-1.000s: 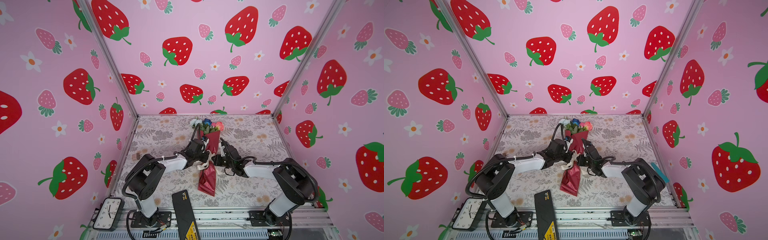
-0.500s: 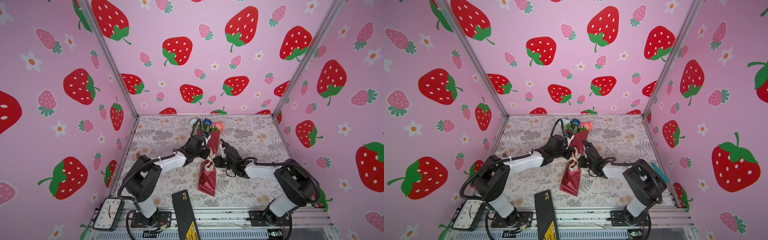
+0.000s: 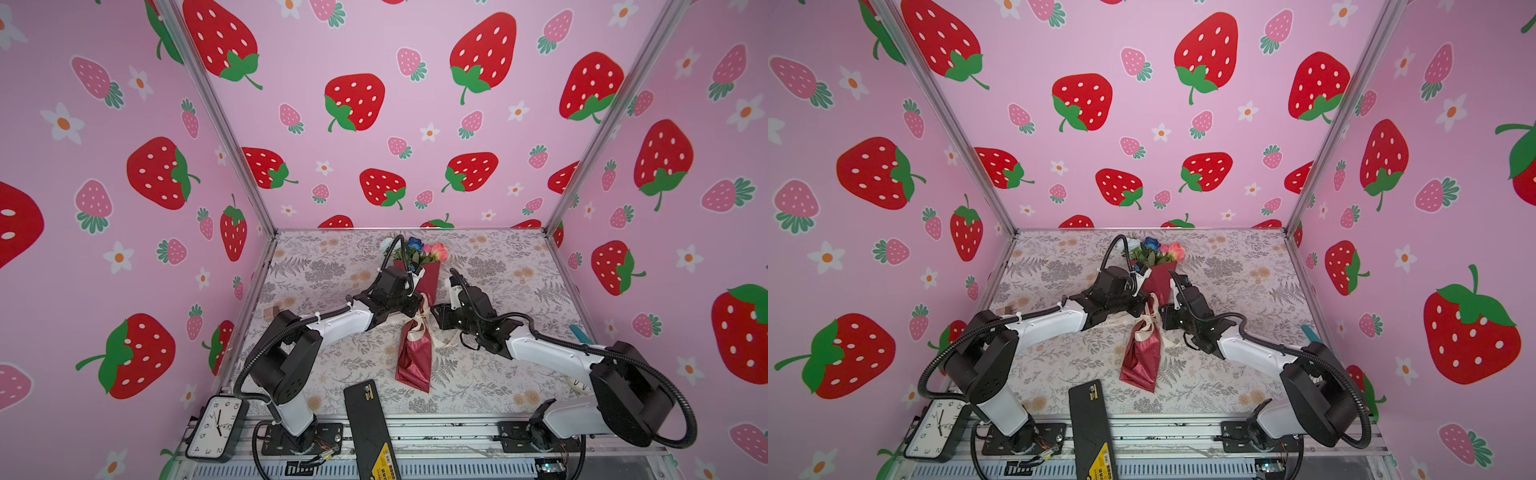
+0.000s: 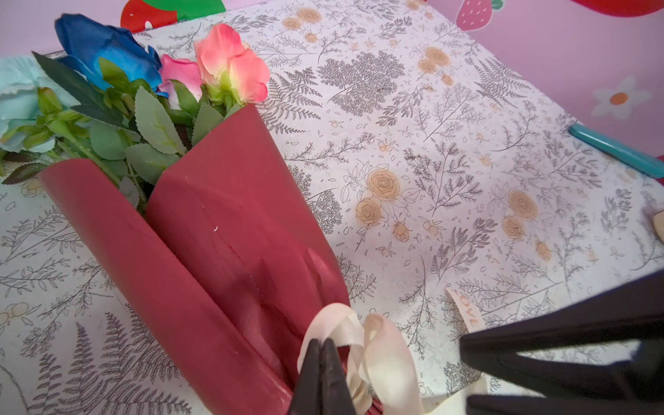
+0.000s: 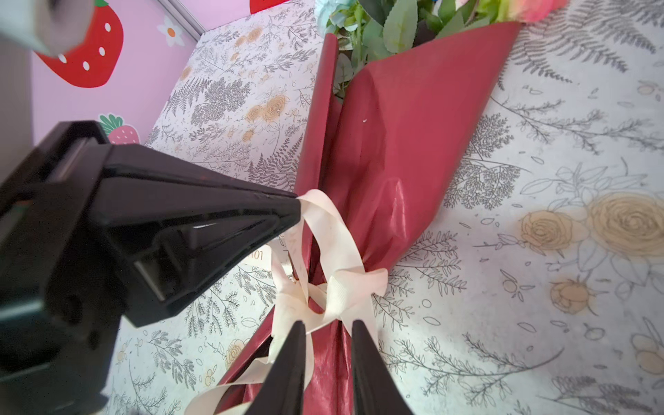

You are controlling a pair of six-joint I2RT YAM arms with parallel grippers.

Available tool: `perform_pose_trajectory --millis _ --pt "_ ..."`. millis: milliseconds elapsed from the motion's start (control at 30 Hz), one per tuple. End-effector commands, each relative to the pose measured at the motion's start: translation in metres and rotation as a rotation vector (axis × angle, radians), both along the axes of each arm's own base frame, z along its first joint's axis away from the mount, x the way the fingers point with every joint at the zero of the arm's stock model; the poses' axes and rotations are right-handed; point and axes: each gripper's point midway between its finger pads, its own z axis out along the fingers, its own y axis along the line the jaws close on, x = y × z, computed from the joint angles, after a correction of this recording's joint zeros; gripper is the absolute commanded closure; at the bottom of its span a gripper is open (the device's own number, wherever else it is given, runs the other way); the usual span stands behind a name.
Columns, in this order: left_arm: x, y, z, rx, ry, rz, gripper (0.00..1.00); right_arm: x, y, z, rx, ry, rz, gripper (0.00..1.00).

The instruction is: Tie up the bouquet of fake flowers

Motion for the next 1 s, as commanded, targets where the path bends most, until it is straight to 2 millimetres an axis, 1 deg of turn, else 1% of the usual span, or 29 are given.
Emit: perform_pose_trajectory --millis 0,133,333,567,800,900,967 --pt "0.005 -0.008 0.012 -0.02 -0.011 -0.032 1.0 0.002 0.013 0.013 -0.01 -0.056 0.082 0.71" --pt "0.004 -0.01 0.011 -0.028 -0.001 -0.037 1.0 0.007 0.023 0.015 -0.011 -0.074 0.114 0.7" --pt "0.003 -0.011 0.01 -0.028 0.009 -0.043 1.0 0.009 0.041 0.002 0.012 -0.041 0.168 0.7" --pt "0.002 -0.01 0.01 -0.031 0.012 -0.045 1.0 0.016 0.046 -0.015 -0.005 -0.026 0.163 0.7" --pt "0.001 -0.012 0.011 -0.045 0.021 -0.05 1.0 0.022 0.052 -0.026 -0.001 -0.019 0.158 0.71" --pt "0.001 -0.013 0.011 -0.054 0.026 -0.049 1.0 0.025 0.056 -0.03 0.006 -0.015 0.155 0.74" --pt "0.002 -0.013 0.012 -0.058 0.025 -0.045 1.0 0.026 0.058 -0.03 0.015 -0.011 0.152 0.82"
